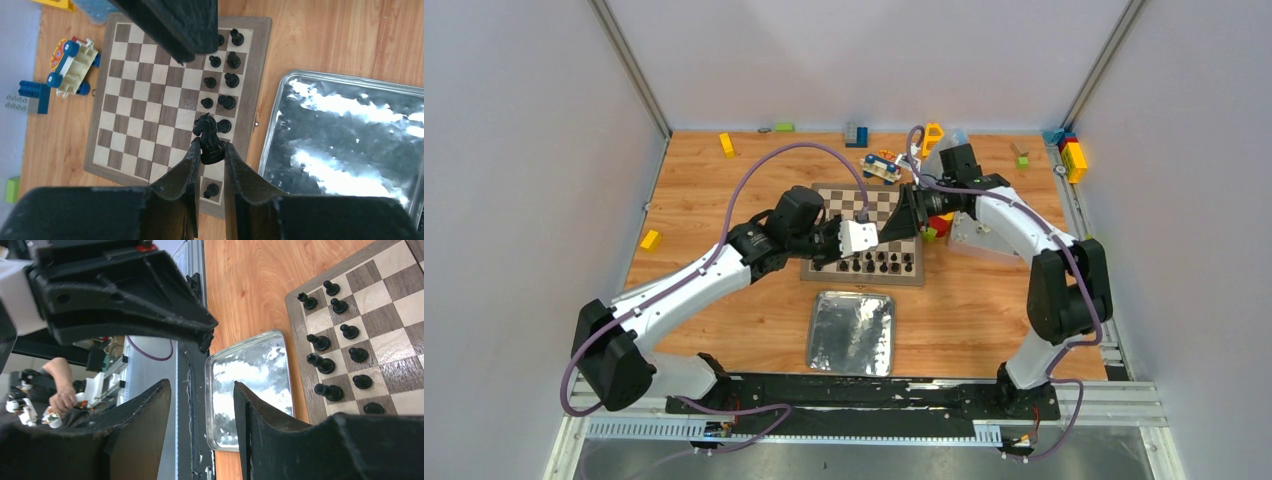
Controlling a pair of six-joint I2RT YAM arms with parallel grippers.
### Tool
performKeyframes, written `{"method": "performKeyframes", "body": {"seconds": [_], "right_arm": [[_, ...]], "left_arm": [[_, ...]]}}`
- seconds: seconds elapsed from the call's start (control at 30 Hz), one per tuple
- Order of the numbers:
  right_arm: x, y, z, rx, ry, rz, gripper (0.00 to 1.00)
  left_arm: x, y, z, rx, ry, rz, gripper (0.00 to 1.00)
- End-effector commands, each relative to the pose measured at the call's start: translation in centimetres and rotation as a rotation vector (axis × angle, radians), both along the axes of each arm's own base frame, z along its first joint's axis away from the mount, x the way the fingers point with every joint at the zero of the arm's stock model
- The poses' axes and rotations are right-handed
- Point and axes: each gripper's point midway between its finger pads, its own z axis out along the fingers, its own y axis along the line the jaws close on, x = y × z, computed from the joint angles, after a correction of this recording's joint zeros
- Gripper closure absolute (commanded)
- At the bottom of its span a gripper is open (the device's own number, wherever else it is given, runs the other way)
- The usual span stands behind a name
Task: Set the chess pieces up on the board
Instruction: Pick up the chess piece from the storage box.
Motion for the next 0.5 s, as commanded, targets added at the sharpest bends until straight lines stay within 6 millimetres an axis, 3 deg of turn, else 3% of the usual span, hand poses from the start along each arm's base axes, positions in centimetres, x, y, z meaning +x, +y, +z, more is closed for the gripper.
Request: {"method": "performKeyframes", "body": {"seconds": [0.0, 0.47], "right_arm": [[1.2, 2.1, 1.1, 0.017, 0.047, 0.033, 0.50], [1.2, 5.6, 0.1, 0.009, 0.149, 0.118, 0.58]], "left_arm": [[1.7, -0.3, 2.4, -0.055, -0.049, 0.087, 0.97], [2.4, 0.2, 1.8, -0.001, -0.123, 0.135, 0.97]]}}
